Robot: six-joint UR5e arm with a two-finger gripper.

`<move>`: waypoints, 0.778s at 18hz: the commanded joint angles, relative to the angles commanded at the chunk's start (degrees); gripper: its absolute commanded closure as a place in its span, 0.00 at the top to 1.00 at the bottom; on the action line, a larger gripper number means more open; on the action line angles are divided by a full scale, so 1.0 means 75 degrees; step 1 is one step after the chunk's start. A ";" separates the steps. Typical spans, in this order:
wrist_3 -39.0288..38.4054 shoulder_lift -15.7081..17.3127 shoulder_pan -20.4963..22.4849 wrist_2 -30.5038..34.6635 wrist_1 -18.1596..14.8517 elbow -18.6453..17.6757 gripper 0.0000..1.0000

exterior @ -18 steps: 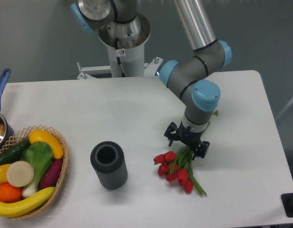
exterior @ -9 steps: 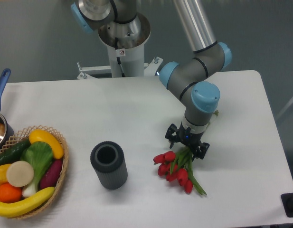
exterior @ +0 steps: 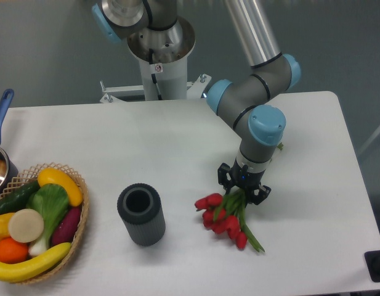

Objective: Pick up the flowers from the table
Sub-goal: 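Close the gripper on the tulip stems, then lift the gripped tulip bundle up off the table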

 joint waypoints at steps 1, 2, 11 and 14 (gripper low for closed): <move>-0.0024 0.0012 0.0000 -0.0012 0.0000 0.0000 0.41; -0.0024 0.0012 0.0000 -0.0012 0.0000 0.0000 0.41; -0.0036 0.0070 0.0012 -0.0035 0.0000 0.0035 0.38; -0.0024 0.0187 0.0047 -0.0093 0.0000 0.0117 0.38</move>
